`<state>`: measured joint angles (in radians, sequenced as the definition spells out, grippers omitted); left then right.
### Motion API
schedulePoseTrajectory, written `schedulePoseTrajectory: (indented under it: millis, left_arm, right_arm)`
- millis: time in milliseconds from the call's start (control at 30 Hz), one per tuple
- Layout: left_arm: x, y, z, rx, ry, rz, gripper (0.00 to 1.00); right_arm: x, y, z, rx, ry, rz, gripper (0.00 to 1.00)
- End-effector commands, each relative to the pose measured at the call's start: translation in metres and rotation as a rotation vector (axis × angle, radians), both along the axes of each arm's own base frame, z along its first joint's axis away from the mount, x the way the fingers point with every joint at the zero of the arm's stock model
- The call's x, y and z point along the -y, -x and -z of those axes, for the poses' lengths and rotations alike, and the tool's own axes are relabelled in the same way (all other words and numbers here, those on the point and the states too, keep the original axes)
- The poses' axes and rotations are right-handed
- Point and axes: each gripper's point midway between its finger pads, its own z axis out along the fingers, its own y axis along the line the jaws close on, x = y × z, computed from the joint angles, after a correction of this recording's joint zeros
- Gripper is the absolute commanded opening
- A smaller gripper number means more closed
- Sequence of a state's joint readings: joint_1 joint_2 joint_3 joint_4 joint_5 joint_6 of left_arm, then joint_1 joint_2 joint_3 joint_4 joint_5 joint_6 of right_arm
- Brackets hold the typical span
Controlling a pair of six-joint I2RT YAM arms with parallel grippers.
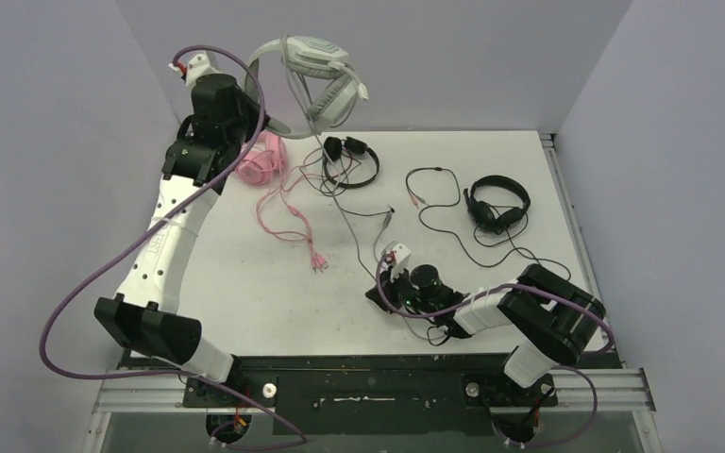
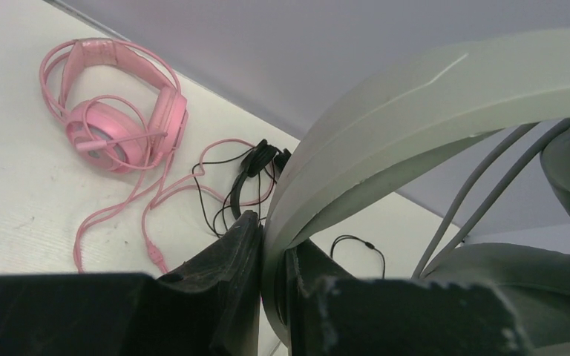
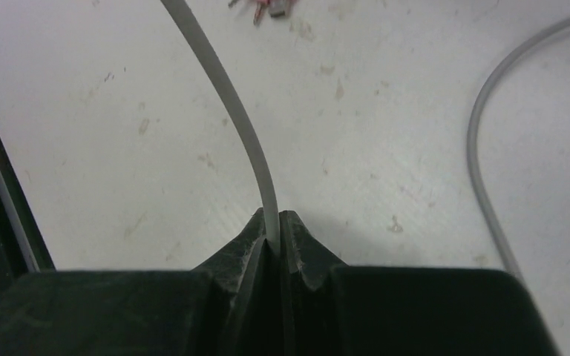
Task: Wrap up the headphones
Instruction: Wrap the headphones cable around the headphones.
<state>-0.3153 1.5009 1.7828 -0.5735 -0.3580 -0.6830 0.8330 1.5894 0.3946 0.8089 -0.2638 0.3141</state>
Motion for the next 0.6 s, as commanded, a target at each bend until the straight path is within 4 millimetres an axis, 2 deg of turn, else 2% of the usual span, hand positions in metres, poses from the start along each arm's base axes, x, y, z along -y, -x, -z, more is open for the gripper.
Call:
schedulePoseTrajectory:
  millis: [0, 133, 233, 333, 433, 567]
  left_arm:
    - [-0.008, -0.009, -0.08, 0.194, 0.237, 0.063, 0.0]
    - [-0.021, -0.011, -0.083, 0.195, 0.268, 0.071, 0.0]
    - [-0.029, -0.006, -0.081, 0.191, 0.275, 0.07, 0.0]
    - [-0.036, -0.004, -0.079, 0.184, 0.302, 0.098, 0.0]
    - [-0.033, 0.0, -0.081, 0.181, 0.329, 0.165, 0.0]
    - [-0.009, 0.013, -0.088, 0.204, 0.363, 0.324, 0.0]
  right_arm:
    - [0.001, 0.007, -0.025, -0.007, -0.133, 0.037, 0.0]
    - [0.013, -0.001, -0.025, -0.033, -0.141, 0.101, 0.0]
    - [0.029, -0.015, -0.024, -0.055, -0.14, 0.173, 0.0]
    - [0.047, -0.03, -0.014, -0.126, -0.131, 0.243, 0.0]
    - [0.063, -0.046, -0.009, -0.197, -0.16, 0.268, 0.0]
    - [0.074, -0.065, -0.012, -0.254, -0.219, 0.255, 0.0]
